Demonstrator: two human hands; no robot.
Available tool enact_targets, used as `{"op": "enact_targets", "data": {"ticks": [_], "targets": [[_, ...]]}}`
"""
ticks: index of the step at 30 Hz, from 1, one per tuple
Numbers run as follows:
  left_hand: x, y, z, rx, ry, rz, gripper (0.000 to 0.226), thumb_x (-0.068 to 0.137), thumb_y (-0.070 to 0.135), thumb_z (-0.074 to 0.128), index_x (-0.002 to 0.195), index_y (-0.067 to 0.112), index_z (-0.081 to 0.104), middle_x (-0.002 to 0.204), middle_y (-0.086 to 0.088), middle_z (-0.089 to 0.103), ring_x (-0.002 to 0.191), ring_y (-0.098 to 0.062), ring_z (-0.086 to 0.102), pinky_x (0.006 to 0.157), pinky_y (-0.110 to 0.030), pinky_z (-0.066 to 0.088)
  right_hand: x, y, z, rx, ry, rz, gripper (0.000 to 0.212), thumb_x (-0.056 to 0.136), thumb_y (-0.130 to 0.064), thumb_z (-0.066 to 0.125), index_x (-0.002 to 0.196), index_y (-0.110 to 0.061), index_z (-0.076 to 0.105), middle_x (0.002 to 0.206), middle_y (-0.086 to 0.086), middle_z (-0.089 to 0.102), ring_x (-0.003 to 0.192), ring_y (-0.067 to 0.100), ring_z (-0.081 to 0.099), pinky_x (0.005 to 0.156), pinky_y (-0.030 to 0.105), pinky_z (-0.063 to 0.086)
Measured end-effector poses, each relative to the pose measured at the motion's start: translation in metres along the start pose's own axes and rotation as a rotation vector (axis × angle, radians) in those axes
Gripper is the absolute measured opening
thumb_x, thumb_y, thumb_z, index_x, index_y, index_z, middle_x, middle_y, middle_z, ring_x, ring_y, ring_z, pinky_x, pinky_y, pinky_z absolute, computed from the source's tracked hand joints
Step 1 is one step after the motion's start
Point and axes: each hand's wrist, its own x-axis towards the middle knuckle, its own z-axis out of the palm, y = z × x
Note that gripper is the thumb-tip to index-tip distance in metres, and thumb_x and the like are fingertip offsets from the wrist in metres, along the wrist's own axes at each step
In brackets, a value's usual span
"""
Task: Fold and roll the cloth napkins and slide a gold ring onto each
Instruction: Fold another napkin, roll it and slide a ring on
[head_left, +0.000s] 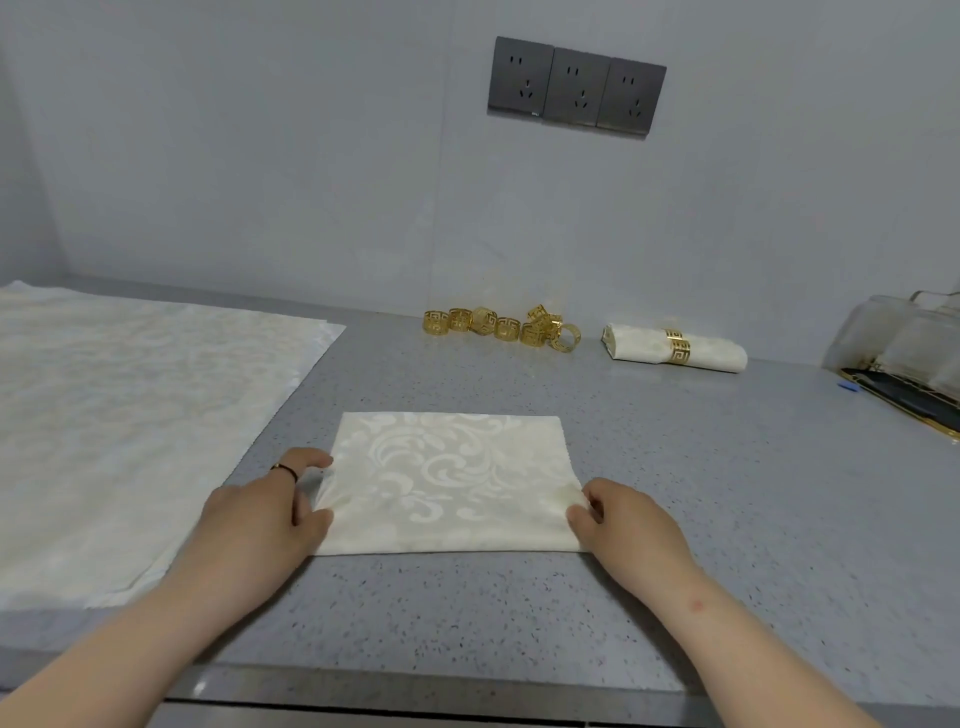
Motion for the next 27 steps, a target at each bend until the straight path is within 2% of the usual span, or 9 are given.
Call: {"op": "enact_targets", "data": {"ticks": [7,10,12,15,18,20,22,24,27], "targets": [[0.007,-0.011,-0.004,0.161,-0.033,0.335,0.013,0.069,0.037,0.050,0.074,0.037,0.038,0.074,0.012,0.046,0.069,-0.010,0.049,0.067,-0.010,0.029,0.003,-0.005,-0.005,-0.101,0.024,-0.005,0.010,0.094,-0.032,0.041,0.092,-0.023,0.038,0.078,-0.008,0.048,0.075,0.013,0.046,0.055,0.023,0.031],[0.010,-0.016,-0.003,0.316,0.039,0.593,0.013,0.066,0.031,0.042,0.076,0.032,0.050,0.095,0.010,0.048,0.090,-0.014,0.045,0.099,-0.025,0.025,0.003,-0.010,-0.002,-0.248,0.161,-0.094,0.020,0.089,-0.023,0.053,0.104,-0.019,0.041,0.095,-0.002,0.054,0.076,0.016,0.049,0.054,0.023,0.029],[0.013,-0.011,-0.003,0.427,0.044,0.704,0.024,0.069,0.022,0.040,0.064,0.026,0.063,0.089,0.009,0.062,0.097,-0.014,0.046,0.110,-0.022,0.008,0.006,-0.007,0.006,-0.354,0.328,-0.247,0.040,0.054,-0.012,0.083,0.085,-0.010,0.057,0.082,0.003,0.059,0.064,0.019,0.056,0.053,0.020,0.027],[0.018,-0.012,-0.005,0.498,-0.013,0.773,0.036,0.075,0.020,0.038,0.061,0.026,0.070,0.070,0.017,0.068,0.091,-0.006,0.054,0.108,-0.019,0.009,0.010,-0.004,0.009,-0.417,0.310,-0.466,0.045,0.025,-0.005,0.087,0.054,-0.014,0.054,0.057,-0.001,0.054,0.047,0.016,0.051,0.053,0.018,0.021],[0.021,-0.021,-0.005,0.433,-0.006,0.788,0.068,0.098,0.031,0.015,0.065,0.027,0.073,0.071,0.018,0.069,0.088,-0.001,0.052,0.101,-0.019,0.019,0.008,-0.001,0.006,-0.396,0.181,-0.610,0.026,0.043,-0.009,0.080,0.052,-0.019,0.057,0.052,-0.008,0.054,0.044,0.009,0.051,0.040,0.015,0.030],[0.022,-0.027,-0.003,0.419,-0.044,0.771,0.074,0.099,0.039,0.008,0.071,0.025,0.075,0.076,0.016,0.070,0.084,0.000,0.056,0.094,-0.019,0.030,0.009,0.013,0.005,-0.283,0.127,-0.639,0.008,0.068,-0.017,0.057,0.063,-0.020,0.063,0.061,-0.010,0.061,0.048,0.007,0.057,0.039,0.013,0.037],[0.021,-0.031,-0.003,0.428,-0.076,0.741,0.074,0.099,0.042,0.008,0.076,0.024,0.076,0.080,0.014,0.072,0.084,-0.002,0.061,0.087,-0.022,0.034,0.005,0.021,0.001,-0.153,0.018,-0.599,0.030,0.083,-0.036,0.043,0.084,-0.021,0.069,0.086,-0.014,0.067,0.069,0.002,0.064,0.058,0.009,0.048],[0.021,-0.031,-0.006,0.442,-0.118,0.727,0.074,0.097,0.050,0.010,0.078,0.025,0.076,0.083,0.015,0.072,0.088,-0.002,0.061,0.086,-0.022,0.033,0.000,0.028,-0.002,-0.043,-0.066,-0.520,0.066,0.077,-0.070,0.031,0.114,-0.025,0.062,0.118,-0.026,0.050,0.106,-0.011,0.049,0.089,-0.001,0.032],[0.020,-0.033,-0.009,0.453,-0.156,0.702,0.073,0.087,0.069,0.014,0.083,0.029,0.075,0.088,0.019,0.071,0.090,0.003,0.061,0.087,-0.020,0.033,-0.006,0.033,-0.004,0.056,-0.144,-0.432,0.080,0.062,-0.074,0.037,0.125,-0.028,0.054,0.124,-0.030,0.038,0.120,-0.014,0.034,0.097,-0.004,0.019]]}}
